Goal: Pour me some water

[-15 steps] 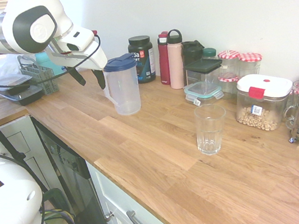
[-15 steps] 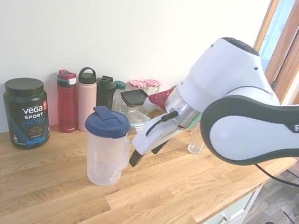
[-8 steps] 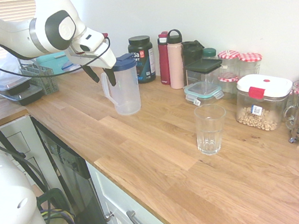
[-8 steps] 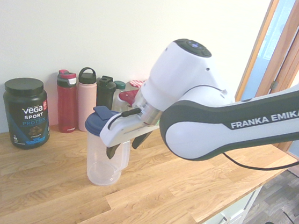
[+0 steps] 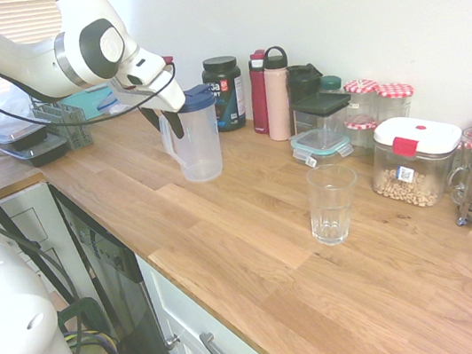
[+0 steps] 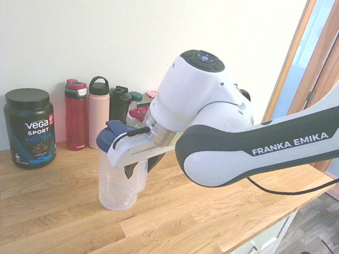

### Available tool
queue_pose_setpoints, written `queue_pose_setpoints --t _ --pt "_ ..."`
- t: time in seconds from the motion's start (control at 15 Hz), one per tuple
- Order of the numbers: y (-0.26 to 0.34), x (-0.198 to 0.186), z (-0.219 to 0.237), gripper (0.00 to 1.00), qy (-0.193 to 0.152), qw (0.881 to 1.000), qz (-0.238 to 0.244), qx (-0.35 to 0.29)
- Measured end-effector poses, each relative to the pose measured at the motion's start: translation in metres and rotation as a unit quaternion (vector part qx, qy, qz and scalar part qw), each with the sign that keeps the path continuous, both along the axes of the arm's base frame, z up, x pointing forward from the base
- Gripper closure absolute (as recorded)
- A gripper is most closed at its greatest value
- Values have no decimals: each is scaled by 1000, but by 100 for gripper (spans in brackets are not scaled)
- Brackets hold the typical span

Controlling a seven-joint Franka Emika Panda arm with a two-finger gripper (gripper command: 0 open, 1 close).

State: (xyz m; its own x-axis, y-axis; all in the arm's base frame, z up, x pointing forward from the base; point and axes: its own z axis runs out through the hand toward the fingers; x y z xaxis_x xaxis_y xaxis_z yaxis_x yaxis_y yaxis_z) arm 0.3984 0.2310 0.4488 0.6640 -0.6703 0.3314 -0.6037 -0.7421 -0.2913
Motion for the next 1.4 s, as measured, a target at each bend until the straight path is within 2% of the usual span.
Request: queue_pose_setpoints --t 1.0,1.2,1.4 --pt "-9 -2 -3 100 -5 1000 -4 17" --pt "-23 -19 15 100 -2 1000 6 22" --pt "-50 -50 55 100 5 999 23 29"
